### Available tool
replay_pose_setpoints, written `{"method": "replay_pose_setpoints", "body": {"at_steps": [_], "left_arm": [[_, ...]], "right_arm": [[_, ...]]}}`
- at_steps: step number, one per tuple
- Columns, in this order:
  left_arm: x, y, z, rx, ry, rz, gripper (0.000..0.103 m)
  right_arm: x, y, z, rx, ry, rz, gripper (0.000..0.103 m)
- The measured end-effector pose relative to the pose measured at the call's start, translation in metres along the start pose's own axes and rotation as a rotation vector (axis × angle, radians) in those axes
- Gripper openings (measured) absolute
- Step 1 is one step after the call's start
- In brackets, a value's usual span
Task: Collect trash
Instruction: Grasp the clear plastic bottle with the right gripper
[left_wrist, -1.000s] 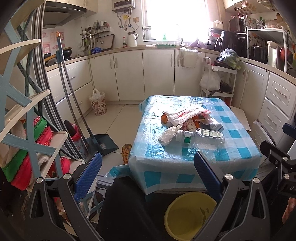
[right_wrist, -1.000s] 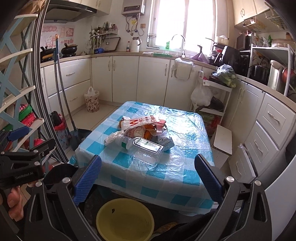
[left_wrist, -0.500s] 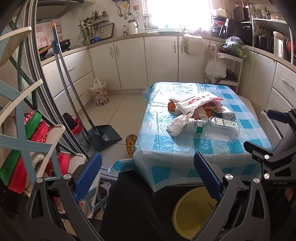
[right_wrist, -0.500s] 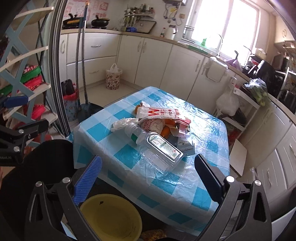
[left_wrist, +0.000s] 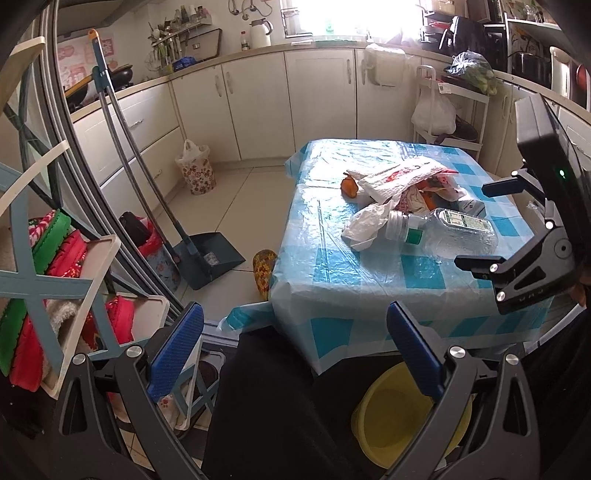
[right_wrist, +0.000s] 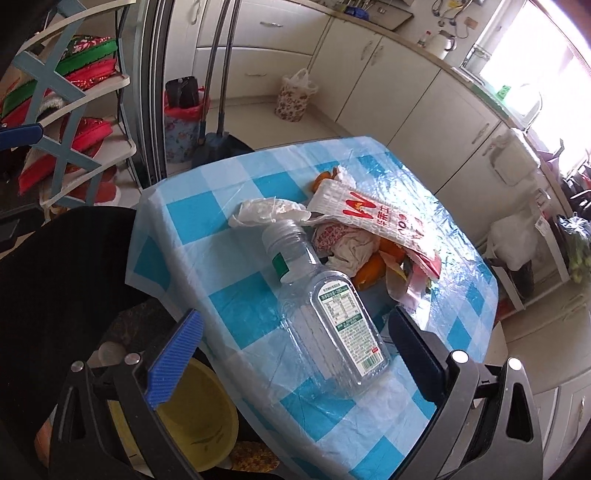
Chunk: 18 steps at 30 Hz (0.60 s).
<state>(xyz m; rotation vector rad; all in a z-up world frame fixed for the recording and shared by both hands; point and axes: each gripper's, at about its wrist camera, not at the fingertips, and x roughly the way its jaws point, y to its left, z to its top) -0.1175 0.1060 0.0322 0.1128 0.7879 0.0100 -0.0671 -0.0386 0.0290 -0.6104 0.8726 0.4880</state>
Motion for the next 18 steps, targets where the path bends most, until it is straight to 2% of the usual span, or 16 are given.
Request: {"method": "replay_pose_setpoints", "body": {"at_steps": [6, 11, 18], "left_arm": [[0.022, 0.008, -0.002, -0.003, 0.039, -0.007, 0.096], [0.042, 0.010, -0.002, 0.009, 0.068, 0.010, 0.096], [0.068, -0.001, 0.010, 0.052, 0.079, 0.014, 0.096]], "right_arm": [[0.041, -0.027, 0.004, 0.033, 0.100, 0.115, 0.096], [0.061, -0.046, -0.003, 0.097, 0.134, 0.219, 0.093], [0.078, -0.051, -0.011, 0.119, 0.179, 0.343, 0.059]]}}
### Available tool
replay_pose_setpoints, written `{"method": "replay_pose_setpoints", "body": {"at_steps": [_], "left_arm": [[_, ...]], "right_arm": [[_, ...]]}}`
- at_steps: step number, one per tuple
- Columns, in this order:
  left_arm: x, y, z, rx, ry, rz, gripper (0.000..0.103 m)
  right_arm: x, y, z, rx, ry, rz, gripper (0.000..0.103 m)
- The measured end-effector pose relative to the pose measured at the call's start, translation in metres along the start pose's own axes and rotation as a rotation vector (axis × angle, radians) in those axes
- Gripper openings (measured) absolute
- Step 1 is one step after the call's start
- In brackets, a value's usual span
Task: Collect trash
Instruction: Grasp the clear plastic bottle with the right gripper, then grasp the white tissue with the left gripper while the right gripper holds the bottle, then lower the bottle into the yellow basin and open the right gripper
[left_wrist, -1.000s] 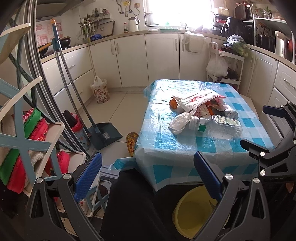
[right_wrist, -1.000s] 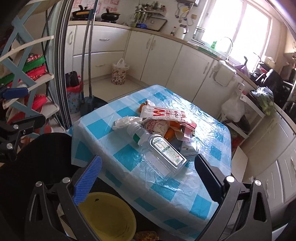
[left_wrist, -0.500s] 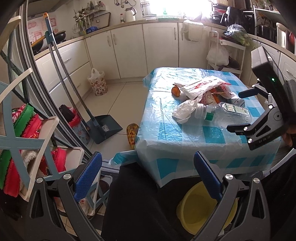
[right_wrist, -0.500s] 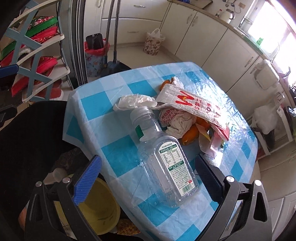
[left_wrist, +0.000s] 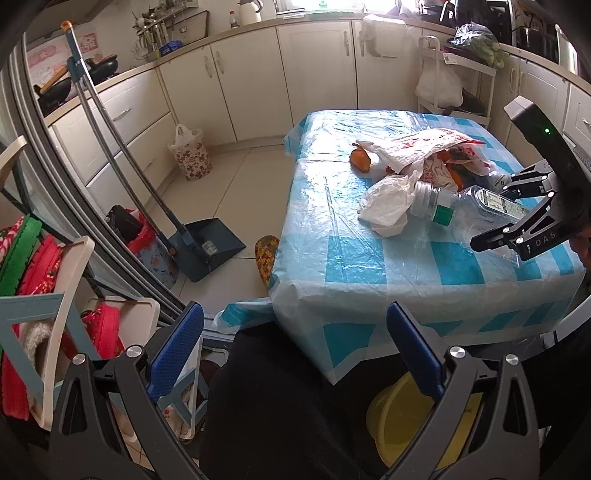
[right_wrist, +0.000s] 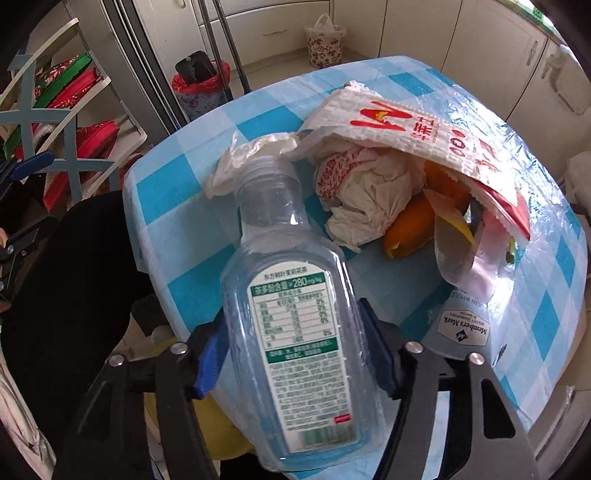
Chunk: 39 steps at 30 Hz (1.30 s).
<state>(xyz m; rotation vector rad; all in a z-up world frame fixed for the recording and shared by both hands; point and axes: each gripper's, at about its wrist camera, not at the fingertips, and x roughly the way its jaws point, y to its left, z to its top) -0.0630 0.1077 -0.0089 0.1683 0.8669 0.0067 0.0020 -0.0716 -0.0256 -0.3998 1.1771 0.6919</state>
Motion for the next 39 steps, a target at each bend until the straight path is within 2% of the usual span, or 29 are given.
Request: {"method": "replay_pose_setpoints", "body": {"at_steps": [3, 6, 12, 16, 20, 21, 22, 23, 25, 26, 27, 33, 39], "left_arm": [[0.013, -0.010, 0.013, 0.034, -0.004, -0.003, 0.096], [0.027, -0.023, 0.029, 0.074, -0.014, -0.008, 0.096], [0.062, -0.056, 0.059, 0.174, -0.027, -0.037, 0.096], [0.094, -0.088, 0.077, 0.255, -0.010, -0.059, 0.096], [0.121, -0.097, 0.088, 0.225, 0.025, -0.067, 0.094], [0.125, -0.097, 0.089, 0.205, 0.030, -0.074, 0.087], [0.130, -0.096, 0.091, 0.180, 0.043, -0.086, 0.072], [0.134, -0.095, 0.092, 0.153, 0.061, -0.116, 0.066], [0.134, -0.091, 0.093, 0.107, 0.075, -0.167, 0.037], [0.132, -0.091, 0.093, 0.104, 0.079, -0.174, 0.029], [0.130, -0.092, 0.093, 0.102, 0.083, -0.177, 0.016], [0.107, -0.081, 0.077, 0.020, 0.095, -0.230, 0.010], [0.069, -0.064, 0.049, -0.062, 0.080, -0.280, 0.010]], "right_arm": [[0.003, 0.003, -0.003, -0.008, 0.002, 0.015, 0.056], [0.000, 0.000, -0.010, 0.021, -0.036, 0.029, 0.055], [-0.011, -0.009, -0.049, 0.195, -0.149, 0.115, 0.055], [-0.018, -0.007, -0.061, 0.211, -0.159, 0.030, 0.055], [-0.027, -0.014, -0.073, 0.264, -0.187, 0.058, 0.055], [-0.028, -0.016, -0.077, 0.287, -0.195, 0.077, 0.055], [-0.028, -0.017, -0.080, 0.308, -0.201, 0.096, 0.055], [-0.029, -0.020, -0.082, 0.326, -0.205, 0.111, 0.055], [-0.030, -0.023, -0.085, 0.361, -0.220, 0.140, 0.055], [-0.031, -0.025, -0.086, 0.379, -0.230, 0.160, 0.055], [-0.031, -0.027, -0.088, 0.396, -0.239, 0.179, 0.055], [-0.028, -0.031, -0.090, 0.447, -0.265, 0.225, 0.055], [-0.034, -0.035, -0.095, 0.536, -0.338, 0.346, 0.055]]}}
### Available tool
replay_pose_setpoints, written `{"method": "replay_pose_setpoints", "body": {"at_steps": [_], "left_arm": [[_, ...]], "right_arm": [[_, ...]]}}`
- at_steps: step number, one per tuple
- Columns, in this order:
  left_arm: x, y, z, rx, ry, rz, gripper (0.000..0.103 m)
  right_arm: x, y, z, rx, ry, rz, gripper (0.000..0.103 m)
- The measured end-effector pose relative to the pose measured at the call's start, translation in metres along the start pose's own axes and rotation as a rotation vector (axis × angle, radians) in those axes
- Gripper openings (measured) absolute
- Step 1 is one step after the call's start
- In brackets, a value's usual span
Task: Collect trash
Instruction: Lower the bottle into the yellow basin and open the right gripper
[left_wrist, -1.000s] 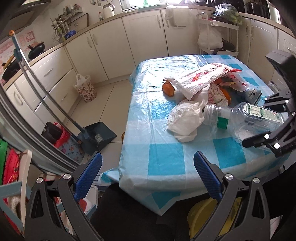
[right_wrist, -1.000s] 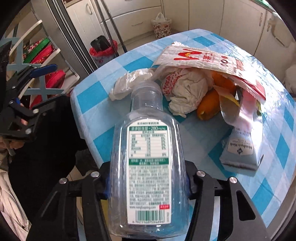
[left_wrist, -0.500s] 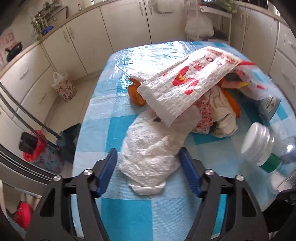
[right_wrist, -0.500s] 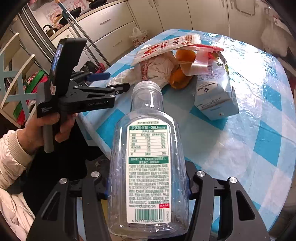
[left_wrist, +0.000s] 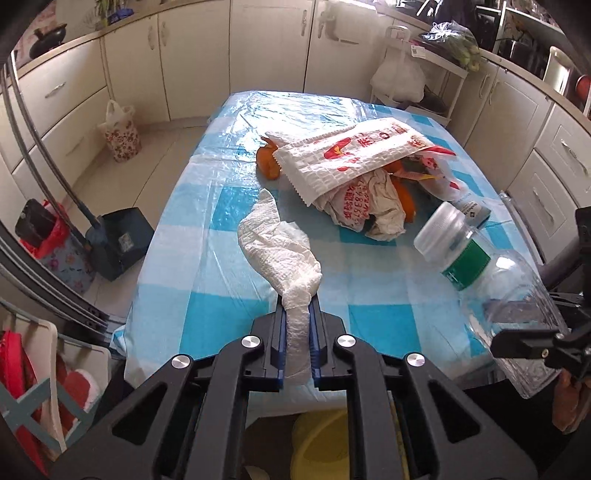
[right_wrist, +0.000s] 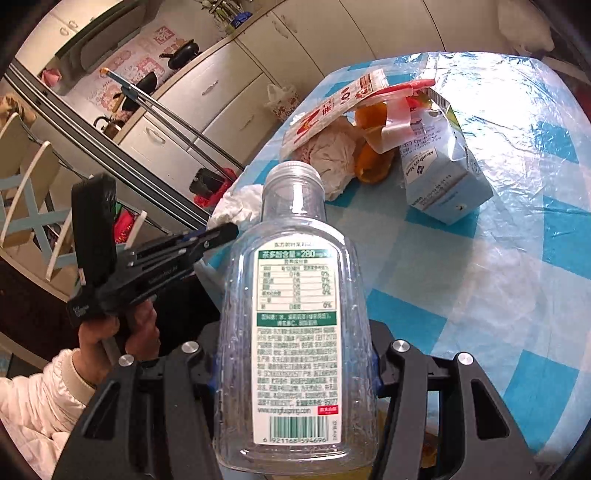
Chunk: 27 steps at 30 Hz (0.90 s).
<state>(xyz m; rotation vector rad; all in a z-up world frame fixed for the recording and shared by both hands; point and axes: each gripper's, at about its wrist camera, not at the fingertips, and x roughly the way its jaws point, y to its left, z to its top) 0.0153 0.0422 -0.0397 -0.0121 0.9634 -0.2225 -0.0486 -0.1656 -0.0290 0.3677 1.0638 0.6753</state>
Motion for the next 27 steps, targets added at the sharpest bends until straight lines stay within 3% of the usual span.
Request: {"method": "replay_pose_setpoints", "body": {"at_steps": [7, 19, 23, 27], "left_arm": [[-0.029, -0.004, -0.031, -0.013, 0.000, -0.033, 0.010], [-0.071, 0.004, -0.044, -0.018, -0.051, -0.048, 0.010], [-0.080, 0.006, -0.052, -0.019, -0.060, -0.057, 0.010], [-0.084, 0.007, -0.060, -0.013, -0.057, -0.064, 0.010]], "right_arm": [[-0.010, 0.007, -0.013, 0.049, -0.055, 0.070, 0.055], [-0.024, 0.035, -0.056, 0.044, -0.075, 0.093, 0.055], [-0.024, 0.047, -0.084, 0.022, -0.029, 0.079, 0.055], [-0.005, 0.062, -0.108, -0.045, 0.096, -0.013, 0.055]]}}
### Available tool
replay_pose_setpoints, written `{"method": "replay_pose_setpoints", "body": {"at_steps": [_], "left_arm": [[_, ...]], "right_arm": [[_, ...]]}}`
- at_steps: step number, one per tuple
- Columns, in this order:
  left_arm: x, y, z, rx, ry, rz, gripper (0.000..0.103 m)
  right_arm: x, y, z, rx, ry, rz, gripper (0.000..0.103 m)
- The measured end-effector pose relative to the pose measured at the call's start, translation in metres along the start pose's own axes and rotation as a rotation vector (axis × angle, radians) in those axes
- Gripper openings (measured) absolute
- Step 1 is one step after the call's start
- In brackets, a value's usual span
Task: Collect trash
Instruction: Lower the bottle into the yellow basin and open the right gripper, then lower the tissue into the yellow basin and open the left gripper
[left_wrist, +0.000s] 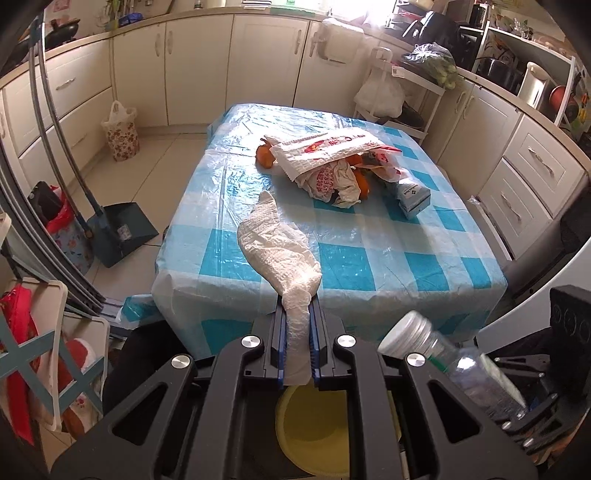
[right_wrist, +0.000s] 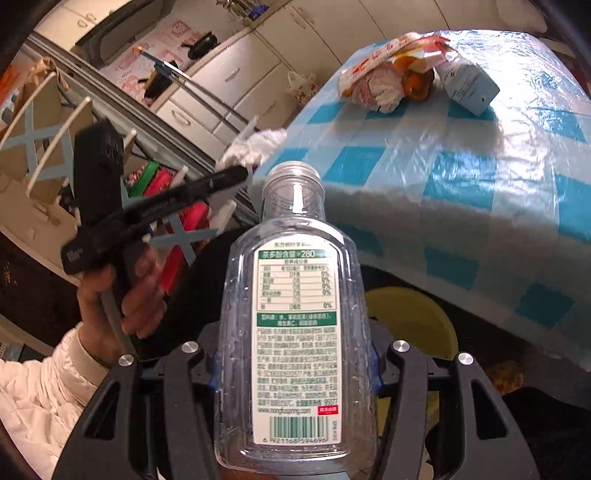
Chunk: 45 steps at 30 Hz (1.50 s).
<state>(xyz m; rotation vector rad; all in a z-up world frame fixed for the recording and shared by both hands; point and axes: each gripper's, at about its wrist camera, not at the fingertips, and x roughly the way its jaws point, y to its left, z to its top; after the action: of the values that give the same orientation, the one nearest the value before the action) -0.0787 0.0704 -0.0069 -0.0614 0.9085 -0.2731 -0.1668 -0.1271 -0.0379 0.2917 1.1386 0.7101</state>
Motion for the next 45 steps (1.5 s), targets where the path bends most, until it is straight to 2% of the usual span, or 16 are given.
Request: {"method": "replay_pose_setpoints", "body": {"at_steps": [3, 7, 9, 13, 16, 21, 26, 31, 36, 38, 39, 40, 42, 43, 45], "left_arm": [[-0.003, 0.002, -0.008, -0.003, 0.005, -0.007, 0.010], [-0.007, 0.003, -0.016, -0.009, 0.006, -0.015, 0.010], [-0.010, 0.003, -0.019, -0.007, 0.005, -0.019, 0.010], [-0.010, -0.001, -0.026, 0.001, 0.015, -0.031, 0.010], [-0.009, -0.006, -0.032, 0.016, 0.029, -0.039, 0.010], [-0.002, -0.016, -0.049, 0.034, 0.074, -0.069, 0.010], [0.006, -0.028, -0.065, 0.059, 0.120, -0.094, 0.010], [0.013, -0.038, -0.075, 0.075, 0.170, -0.116, 0.010], [0.030, -0.062, -0.095, 0.165, 0.288, -0.128, 0.011], [0.037, -0.076, -0.105, 0.230, 0.334, -0.105, 0.017], [0.040, -0.081, -0.109, 0.259, 0.349, -0.091, 0.025], [0.042, -0.085, -0.112, 0.281, 0.361, -0.078, 0.038], [0.042, -0.091, -0.114, 0.313, 0.358, -0.047, 0.053], [0.040, -0.092, -0.115, 0.323, 0.346, -0.032, 0.058], [0.038, -0.093, -0.113, 0.322, 0.336, -0.024, 0.061]], "right_arm": [[0.027, 0.007, -0.011, -0.074, 0.125, -0.114, 0.055], [0.062, 0.001, -0.023, -0.115, 0.277, -0.216, 0.055], [0.072, 0.000, -0.023, -0.118, 0.314, -0.240, 0.055], [0.084, -0.010, -0.017, -0.071, 0.327, -0.265, 0.058], [0.077, -0.013, -0.006, -0.025, 0.274, -0.259, 0.068], [0.041, -0.025, 0.008, 0.048, 0.102, -0.235, 0.074], [0.009, -0.031, 0.014, 0.095, -0.051, -0.208, 0.075], [-0.008, -0.022, 0.023, 0.120, -0.162, -0.188, 0.076], [-0.019, -0.023, 0.022, 0.130, -0.222, -0.181, 0.077], [-0.021, -0.022, 0.021, 0.134, -0.233, -0.180, 0.078], [-0.021, -0.022, 0.021, 0.136, -0.236, -0.179, 0.078], [-0.024, -0.022, 0.021, 0.137, -0.239, -0.179, 0.078], [-0.026, -0.023, 0.020, 0.137, -0.246, -0.180, 0.078], [-0.028, -0.024, 0.019, 0.139, -0.250, -0.179, 0.079], [-0.030, -0.025, 0.019, 0.145, -0.260, -0.177, 0.079]]}}
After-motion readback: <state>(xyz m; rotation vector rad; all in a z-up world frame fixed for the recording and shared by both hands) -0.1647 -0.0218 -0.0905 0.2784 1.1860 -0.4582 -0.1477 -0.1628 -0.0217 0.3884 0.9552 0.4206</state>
